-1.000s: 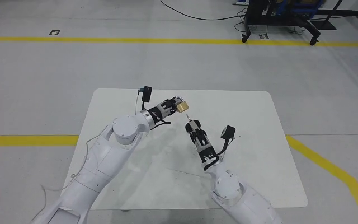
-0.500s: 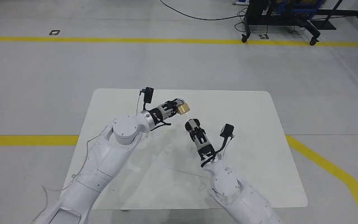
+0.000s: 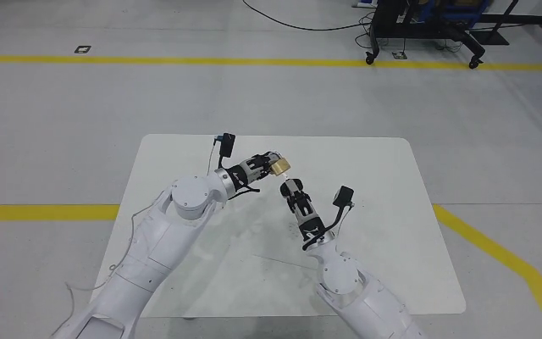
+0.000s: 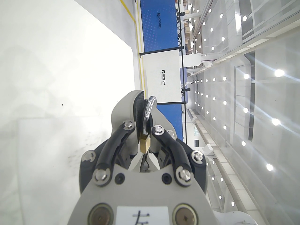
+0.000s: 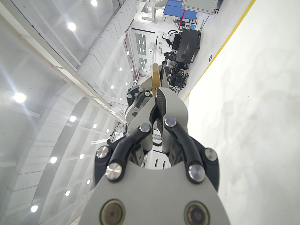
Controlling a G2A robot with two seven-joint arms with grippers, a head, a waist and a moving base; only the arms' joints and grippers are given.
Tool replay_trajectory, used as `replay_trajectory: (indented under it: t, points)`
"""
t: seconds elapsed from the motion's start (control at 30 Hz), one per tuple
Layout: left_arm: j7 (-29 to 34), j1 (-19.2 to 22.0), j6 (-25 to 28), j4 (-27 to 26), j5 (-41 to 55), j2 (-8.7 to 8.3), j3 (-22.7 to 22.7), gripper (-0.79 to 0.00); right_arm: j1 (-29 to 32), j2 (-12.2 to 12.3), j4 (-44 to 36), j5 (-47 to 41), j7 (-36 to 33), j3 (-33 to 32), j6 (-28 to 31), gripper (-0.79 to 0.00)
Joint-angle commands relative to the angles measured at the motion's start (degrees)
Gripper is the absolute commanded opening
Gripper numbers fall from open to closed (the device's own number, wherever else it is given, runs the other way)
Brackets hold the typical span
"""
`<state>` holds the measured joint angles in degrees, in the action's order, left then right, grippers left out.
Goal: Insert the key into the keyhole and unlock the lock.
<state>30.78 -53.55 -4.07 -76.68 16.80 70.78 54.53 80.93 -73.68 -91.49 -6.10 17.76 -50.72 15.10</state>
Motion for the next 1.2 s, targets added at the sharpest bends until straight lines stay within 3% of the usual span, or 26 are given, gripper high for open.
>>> replay_trajectory:
  t: [0.0, 0.73, 0.77, 0.8, 1.17]
  points:
    - [0.1, 0.0, 0.1, 0.0, 0.0, 0.07, 0.1, -0.785, 0.1, -0.2, 0.2, 0.3, 0.0, -0.1, -0.1, -0.785]
    - [5.4, 0.1, 2.0, 0.1, -2.9, 0.51, 0.3, -0.785, 0.9, -1.6, -0.2, 2.6, -1.5, -2.9, -1.9, -0.785]
    - [5.3, 0.1, 1.9, 0.2, -2.9, 0.53, 0.3, -0.785, 1.0, -1.7, -0.3, 2.5, -1.4, -3.1, -1.9, -0.04]
    - [5.2, 0.1, 1.8, 0.2, -3.0, 0.55, 0.4, -0.785, 1.0, -1.8, -0.5, 2.3, -1.4, -3.2, -1.9, 0.0]
    - [4.1, -0.3, 0.8, 0.1, -3.1, 0.82, 1.2, -0.785, 1.2, -1.9, -0.8, 1.7, -1.8, -3.6, -1.8, 0.0]
